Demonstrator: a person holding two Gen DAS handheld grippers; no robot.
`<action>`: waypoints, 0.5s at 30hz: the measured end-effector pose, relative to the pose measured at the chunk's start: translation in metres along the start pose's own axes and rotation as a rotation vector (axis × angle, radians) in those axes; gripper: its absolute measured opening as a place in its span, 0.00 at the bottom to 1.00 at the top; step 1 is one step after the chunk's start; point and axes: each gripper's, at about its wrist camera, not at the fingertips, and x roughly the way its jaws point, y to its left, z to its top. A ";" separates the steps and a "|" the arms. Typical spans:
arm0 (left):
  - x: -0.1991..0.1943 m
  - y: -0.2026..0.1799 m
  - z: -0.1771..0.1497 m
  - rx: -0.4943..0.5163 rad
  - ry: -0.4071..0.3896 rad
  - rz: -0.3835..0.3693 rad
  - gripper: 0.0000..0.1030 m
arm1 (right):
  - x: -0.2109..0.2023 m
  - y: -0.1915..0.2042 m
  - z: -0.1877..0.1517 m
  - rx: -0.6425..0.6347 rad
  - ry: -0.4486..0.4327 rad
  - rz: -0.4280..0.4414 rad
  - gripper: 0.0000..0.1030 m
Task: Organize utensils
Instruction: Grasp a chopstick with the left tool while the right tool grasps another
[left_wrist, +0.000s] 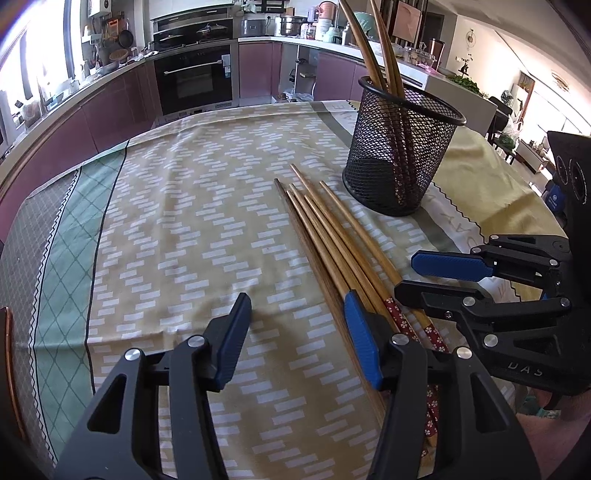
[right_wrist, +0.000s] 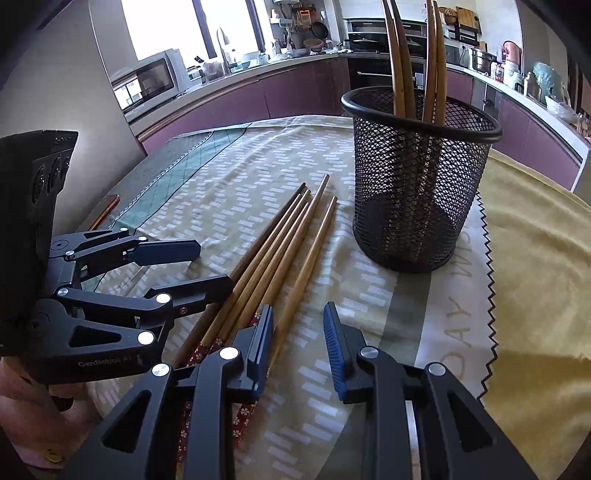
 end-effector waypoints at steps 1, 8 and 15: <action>0.000 -0.001 0.000 0.004 0.000 0.000 0.48 | 0.000 0.000 0.000 -0.002 0.001 -0.004 0.24; 0.003 -0.002 0.004 0.003 0.010 0.008 0.44 | 0.004 0.002 0.003 -0.006 -0.005 -0.032 0.24; 0.009 -0.001 0.011 0.000 0.022 0.019 0.36 | 0.009 0.002 0.008 -0.003 -0.014 -0.046 0.24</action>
